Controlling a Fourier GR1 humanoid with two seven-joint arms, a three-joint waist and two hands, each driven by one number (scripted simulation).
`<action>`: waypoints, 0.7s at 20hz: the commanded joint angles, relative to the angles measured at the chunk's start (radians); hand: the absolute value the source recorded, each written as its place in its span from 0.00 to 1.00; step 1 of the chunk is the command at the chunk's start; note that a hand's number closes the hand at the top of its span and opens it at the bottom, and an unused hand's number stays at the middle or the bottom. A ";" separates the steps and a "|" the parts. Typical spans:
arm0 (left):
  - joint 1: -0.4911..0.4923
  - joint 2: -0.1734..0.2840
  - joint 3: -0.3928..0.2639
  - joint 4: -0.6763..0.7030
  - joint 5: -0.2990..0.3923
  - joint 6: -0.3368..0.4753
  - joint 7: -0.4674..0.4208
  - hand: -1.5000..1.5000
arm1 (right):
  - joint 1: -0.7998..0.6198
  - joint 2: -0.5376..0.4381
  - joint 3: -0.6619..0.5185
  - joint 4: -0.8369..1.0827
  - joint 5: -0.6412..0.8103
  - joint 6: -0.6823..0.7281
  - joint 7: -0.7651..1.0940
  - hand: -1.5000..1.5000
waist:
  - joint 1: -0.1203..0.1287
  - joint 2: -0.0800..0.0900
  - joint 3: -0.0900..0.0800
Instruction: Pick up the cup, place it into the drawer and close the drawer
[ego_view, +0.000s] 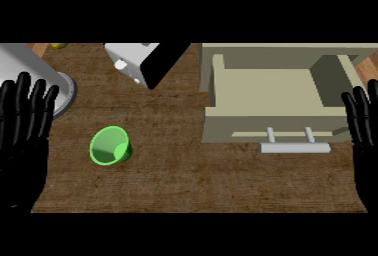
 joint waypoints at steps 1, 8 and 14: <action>0.009 0.027 0.016 0.054 0.078 -0.078 -0.030 0.00 | -0.018 -0.006 -0.003 0.072 0.011 0.015 -0.024 0.00 | 0.010 -0.040 0.017; 0.065 0.105 0.074 0.188 0.410 -0.297 0.058 0.00 | -0.020 -0.059 0.038 0.077 -0.062 0.128 0.028 0.00 | 0.012 -0.036 0.016; -0.001 0.108 0.104 0.296 0.430 -0.326 0.057 0.00 | -0.089 -0.055 0.006 0.102 -0.106 0.145 0.100 0.00 | 0.007 -0.042 0.017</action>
